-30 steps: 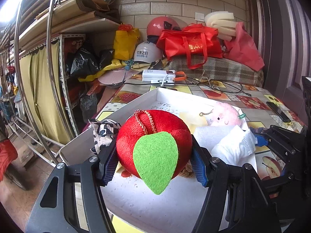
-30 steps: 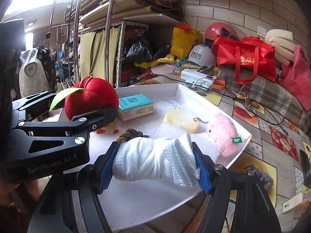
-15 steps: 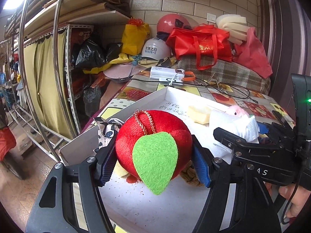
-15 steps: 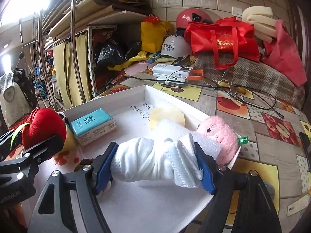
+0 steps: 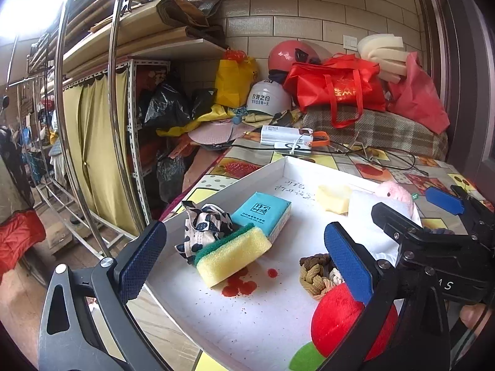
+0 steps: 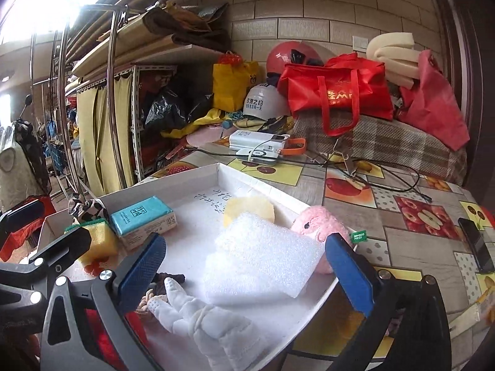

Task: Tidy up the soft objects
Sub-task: 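Release the white cloth with the right tool while the left tool lowers and drops the apple plush, then move both tools back toward the remaining items on the table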

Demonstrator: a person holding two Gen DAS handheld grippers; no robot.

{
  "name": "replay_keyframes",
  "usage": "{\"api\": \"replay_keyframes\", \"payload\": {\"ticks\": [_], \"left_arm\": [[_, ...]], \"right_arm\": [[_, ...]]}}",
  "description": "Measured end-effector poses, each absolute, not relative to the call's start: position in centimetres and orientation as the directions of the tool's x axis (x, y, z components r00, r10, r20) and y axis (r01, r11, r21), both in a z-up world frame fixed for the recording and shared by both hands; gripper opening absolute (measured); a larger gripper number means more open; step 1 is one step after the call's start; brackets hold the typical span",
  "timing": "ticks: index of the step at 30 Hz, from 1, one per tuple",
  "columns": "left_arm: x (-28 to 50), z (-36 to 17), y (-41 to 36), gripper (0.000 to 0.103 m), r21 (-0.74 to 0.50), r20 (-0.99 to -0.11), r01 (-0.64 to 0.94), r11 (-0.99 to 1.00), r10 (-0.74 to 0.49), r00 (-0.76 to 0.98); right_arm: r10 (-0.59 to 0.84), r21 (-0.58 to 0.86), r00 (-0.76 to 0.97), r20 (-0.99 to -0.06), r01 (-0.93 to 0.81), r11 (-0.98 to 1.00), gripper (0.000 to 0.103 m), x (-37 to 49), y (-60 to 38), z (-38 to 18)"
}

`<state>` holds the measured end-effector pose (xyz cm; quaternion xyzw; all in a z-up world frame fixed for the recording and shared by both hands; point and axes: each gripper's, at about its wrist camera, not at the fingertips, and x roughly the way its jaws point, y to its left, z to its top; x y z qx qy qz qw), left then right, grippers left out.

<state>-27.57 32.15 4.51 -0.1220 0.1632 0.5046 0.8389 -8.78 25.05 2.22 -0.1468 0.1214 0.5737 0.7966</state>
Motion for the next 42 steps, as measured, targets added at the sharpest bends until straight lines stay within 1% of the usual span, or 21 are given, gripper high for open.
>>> {"api": "replay_keyframes", "payload": {"ticks": [5, 9, 14, 18, 23, 26, 30, 33, 38, 40, 42], "left_arm": [[-28.0, 4.9, 31.1, 0.103, -0.029, -0.345, -0.899, 0.437, 0.839, 0.420], [-28.2, 4.9, 30.8, 0.103, -0.037, -0.351, -0.909, 0.416, 0.846, 0.401], [-28.0, 4.9, 30.0, 0.103, -0.012, -0.347, -0.921, 0.389, 0.862, 0.368], [-27.8, 4.9, 28.4, 0.103, -0.036, -0.345, -0.908, 0.417, 0.848, 0.403], [-26.2, 4.9, 25.4, 0.103, -0.032, -0.339, -0.881, 0.472, 0.824, 0.454], [-24.7, 5.0, 24.2, 0.103, 0.016, -0.339, -0.861, 0.508, 0.813, 0.473], [-23.0, 4.9, 23.1, 0.103, -0.002, -0.378, -0.830, 0.558, 0.768, 0.517], [-21.3, 4.8, 22.0, 0.103, 0.013, -0.396, -0.798, 0.603, 0.736, 0.549], [-18.4, 4.6, 20.6, 0.103, 0.031, -0.452, -0.740, 0.672, 0.670, 0.589], [-17.6, 4.5, 20.4, 0.103, 0.030, -0.471, -0.733, 0.679, 0.657, 0.589], [-16.7, 4.3, 20.4, 0.103, 0.026, -0.496, -0.736, 0.677, 0.648, 0.579]], "right_arm": [[0.904, -0.089, 0.333, -0.269, -0.943, 0.321, 0.103, -9.1, 23.5, 2.8], [0.900, -0.070, 0.338, -0.274, -0.941, 0.332, 0.103, -8.6, 22.8, 2.8], [0.903, -0.064, 0.341, -0.262, -0.940, 0.336, 0.103, -8.5, 21.3, 2.8], [0.910, -0.065, 0.326, -0.258, -0.945, 0.320, 0.103, -8.5, 19.4, 2.6], [0.913, -0.054, 0.330, -0.238, -0.943, 0.327, 0.103, -7.6, 16.5, 2.6], [0.903, -0.048, 0.353, -0.245, -0.935, 0.352, 0.103, -6.4, 15.2, 2.6], [0.885, -0.068, 0.400, -0.238, -0.916, 0.396, 0.103, -4.5, 13.3, 2.6], [0.861, -0.071, 0.448, -0.243, -0.893, 0.445, 0.103, -1.9, 11.7, 2.7], [0.810, 0.008, 0.532, -0.247, -0.835, 0.550, 0.103, 3.3, 7.6, 2.9], [0.810, 0.058, 0.539, -0.230, -0.823, 0.565, 0.103, 4.1, 5.7, 2.9], [0.809, 0.057, 0.545, -0.222, -0.820, 0.569, 0.103, 3.7, 4.6, 2.9]]}}
